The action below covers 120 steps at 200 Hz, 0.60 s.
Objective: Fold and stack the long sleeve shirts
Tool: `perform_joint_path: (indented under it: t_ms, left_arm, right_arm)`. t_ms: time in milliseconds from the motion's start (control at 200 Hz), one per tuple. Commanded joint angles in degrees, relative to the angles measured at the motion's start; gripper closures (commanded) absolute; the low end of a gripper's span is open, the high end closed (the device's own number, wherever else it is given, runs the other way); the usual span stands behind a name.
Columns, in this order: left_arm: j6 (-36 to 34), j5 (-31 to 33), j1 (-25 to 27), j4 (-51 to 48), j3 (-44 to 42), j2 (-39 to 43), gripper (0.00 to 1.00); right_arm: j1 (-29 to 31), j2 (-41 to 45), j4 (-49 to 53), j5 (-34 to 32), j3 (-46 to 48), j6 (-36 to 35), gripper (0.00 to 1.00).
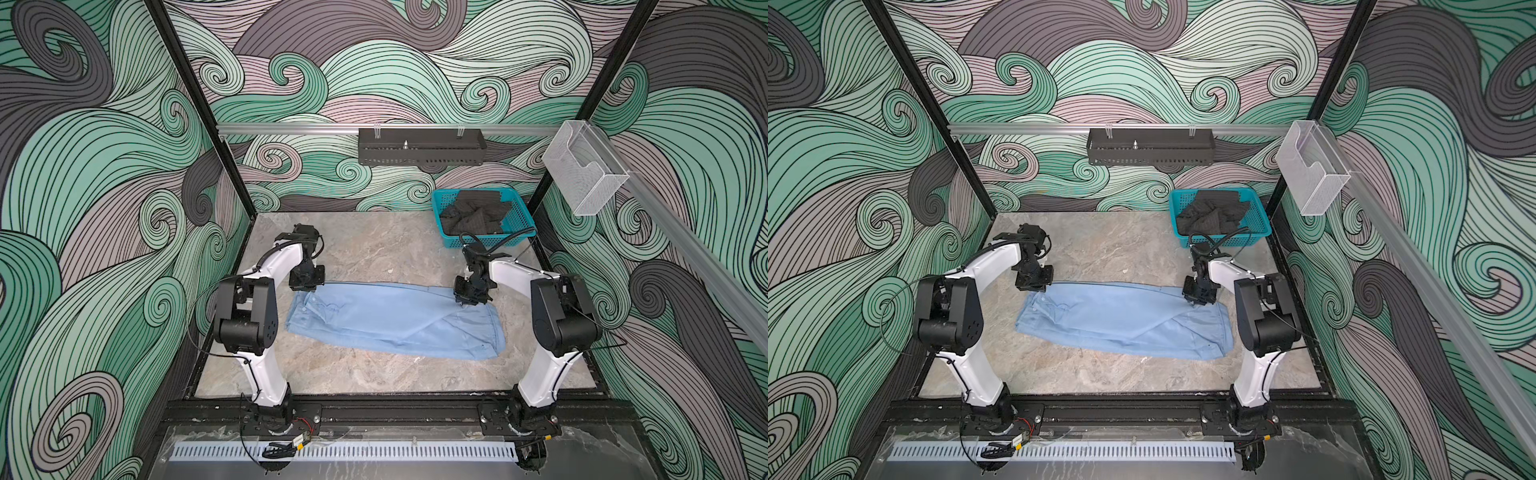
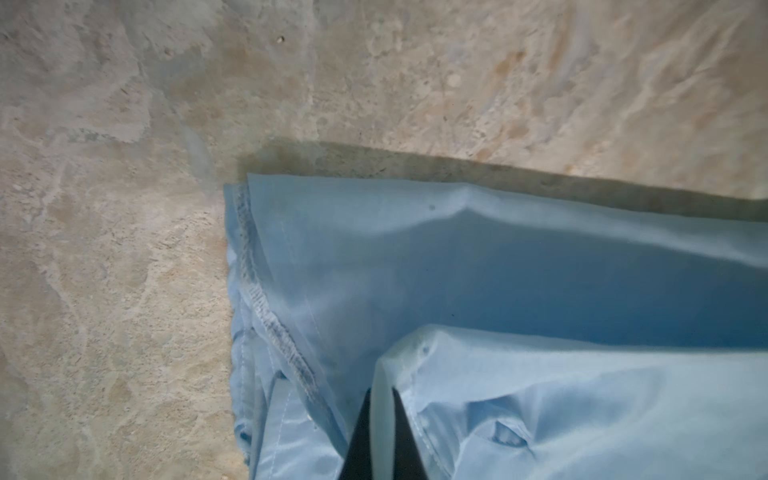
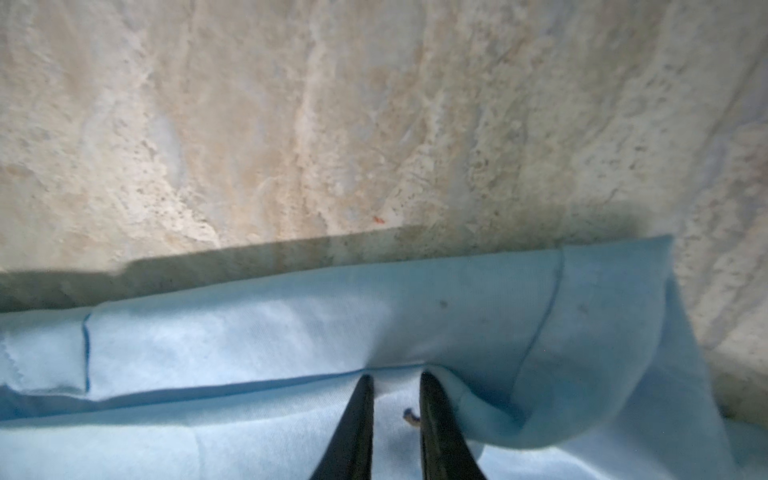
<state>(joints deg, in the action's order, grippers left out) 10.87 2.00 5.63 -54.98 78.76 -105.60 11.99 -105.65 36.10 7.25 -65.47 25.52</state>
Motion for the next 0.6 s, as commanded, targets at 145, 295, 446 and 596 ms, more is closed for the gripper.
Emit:
perform_joint_path:
  t_ms: [145, 295, 446, 596]
  left_arm:
    - [-0.48, 6.61, -0.53, -5.32, 3.80, 5.06, 0.40]
    - [-2.50, -0.26, 1.41, -3.37, 4.02, 13.28, 0.32]
    - [-2.91, -0.76, 5.49, -1.28, 2.47, 10.25, 0.32]
    - [-0.49, -1.76, 6.72, -9.81, 8.22, -2.76, 0.35]
  right_arm:
    - [0.14, 3.77, 1.32, -0.51, -0.98, -0.12, 0.69]
    - [0.44, 12.70, 4.67, -0.97, -0.42, 1.69, 0.55]
    - [0.30, 20.70, 6.65, 0.67, 5.10, 5.54, 0.53]
    - [0.27, 26.85, 5.31, 2.12, 14.45, 13.44, 0.53]
